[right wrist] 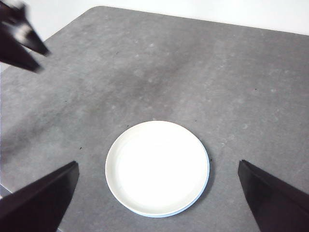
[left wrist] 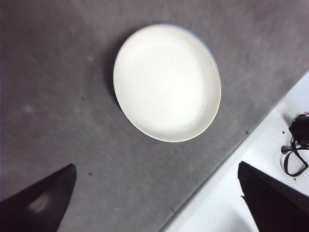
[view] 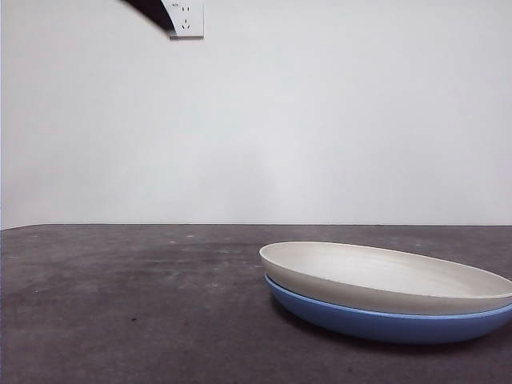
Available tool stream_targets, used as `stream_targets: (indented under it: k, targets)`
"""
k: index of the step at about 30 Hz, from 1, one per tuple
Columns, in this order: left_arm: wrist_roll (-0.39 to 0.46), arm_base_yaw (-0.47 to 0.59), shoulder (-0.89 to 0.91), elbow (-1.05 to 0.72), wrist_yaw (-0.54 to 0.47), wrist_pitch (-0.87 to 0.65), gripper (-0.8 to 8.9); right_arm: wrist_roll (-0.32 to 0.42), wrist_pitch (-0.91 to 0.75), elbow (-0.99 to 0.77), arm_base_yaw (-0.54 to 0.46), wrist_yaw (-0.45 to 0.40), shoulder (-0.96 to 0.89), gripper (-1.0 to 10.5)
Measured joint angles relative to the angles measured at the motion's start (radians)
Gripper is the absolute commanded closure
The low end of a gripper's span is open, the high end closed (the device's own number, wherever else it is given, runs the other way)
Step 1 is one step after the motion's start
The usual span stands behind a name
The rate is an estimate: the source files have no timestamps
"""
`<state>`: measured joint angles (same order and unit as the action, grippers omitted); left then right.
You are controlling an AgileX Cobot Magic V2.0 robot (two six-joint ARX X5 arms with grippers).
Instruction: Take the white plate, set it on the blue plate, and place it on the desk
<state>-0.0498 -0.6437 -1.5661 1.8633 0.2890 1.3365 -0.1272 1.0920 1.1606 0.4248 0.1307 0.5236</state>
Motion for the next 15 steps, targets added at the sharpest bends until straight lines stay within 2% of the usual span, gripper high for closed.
stream_targets:
  k: [8,15]
  targets:
    - [0.027,0.000,0.320,-0.055,-0.079,-0.006,1.87,0.000,0.000,0.000,0.000,0.000,0.000,3.4]
    - [0.037,0.000,0.597,-0.292,-0.171,-0.052,1.87,0.000,0.000,0.000,0.000,0.000,0.000,3.4]
